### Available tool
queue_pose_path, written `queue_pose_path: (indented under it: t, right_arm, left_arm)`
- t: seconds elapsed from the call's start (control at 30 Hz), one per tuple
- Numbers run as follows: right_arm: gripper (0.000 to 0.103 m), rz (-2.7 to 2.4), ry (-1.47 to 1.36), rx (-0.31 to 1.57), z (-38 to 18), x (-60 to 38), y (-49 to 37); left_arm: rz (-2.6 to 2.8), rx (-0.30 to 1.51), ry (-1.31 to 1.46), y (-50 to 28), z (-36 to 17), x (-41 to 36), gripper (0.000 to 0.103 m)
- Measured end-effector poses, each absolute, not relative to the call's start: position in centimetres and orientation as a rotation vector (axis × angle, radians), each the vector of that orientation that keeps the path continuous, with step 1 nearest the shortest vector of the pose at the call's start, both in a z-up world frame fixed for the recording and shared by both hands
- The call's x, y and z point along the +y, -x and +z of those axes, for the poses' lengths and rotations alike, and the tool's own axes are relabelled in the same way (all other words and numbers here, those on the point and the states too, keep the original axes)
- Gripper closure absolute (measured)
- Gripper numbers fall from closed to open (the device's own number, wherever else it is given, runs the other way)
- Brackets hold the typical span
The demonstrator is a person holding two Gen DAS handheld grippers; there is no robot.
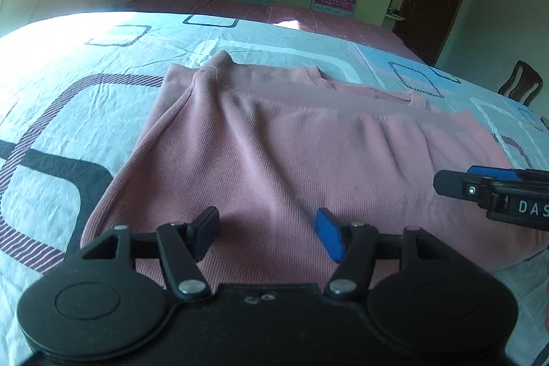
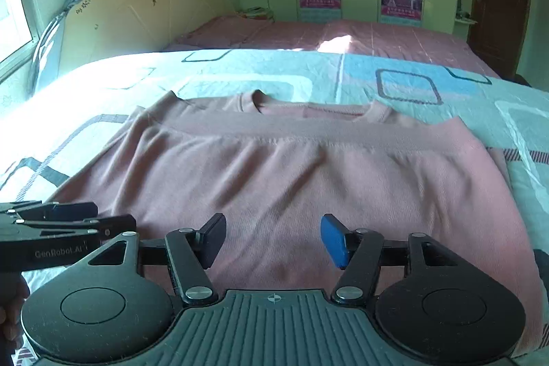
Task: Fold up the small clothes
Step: 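Grasp a side edge with the left gripper and fold it over the body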
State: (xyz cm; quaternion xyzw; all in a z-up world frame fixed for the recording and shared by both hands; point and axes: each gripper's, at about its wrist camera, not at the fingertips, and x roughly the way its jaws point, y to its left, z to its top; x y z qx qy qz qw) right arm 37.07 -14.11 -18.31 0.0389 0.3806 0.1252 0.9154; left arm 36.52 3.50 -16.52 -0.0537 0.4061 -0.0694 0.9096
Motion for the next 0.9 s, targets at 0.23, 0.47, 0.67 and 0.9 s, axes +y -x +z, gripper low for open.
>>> queue_pose_path:
  t: [0.23,0.47,0.67,0.9]
  right_arm:
    - [0.043,0.212,-0.115,0.805,-18.4,-13.3,-38.4]
    - [0.043,0.163,-0.134,0.774,-17.6,-12.8,-39.2]
    - [0.043,0.129,-0.119,0.844,-20.0,-12.7,-40.1]
    - [0.043,0.095,-0.091,0.804,-20.1,-12.5,-40.0]
  left_arm:
    - [-0.126,0.907,0.304,-33.9,-16.7,7.2,0.039]
    - [-0.13,0.968,0.559,-32.8,-18.0,9.1,0.037]
    - [-0.126,0.865,0.698,-35.7,-19.8,10.0,0.035]
    - [-0.122,0.75,0.815,-40.2,-21.8,10.4,0.064]
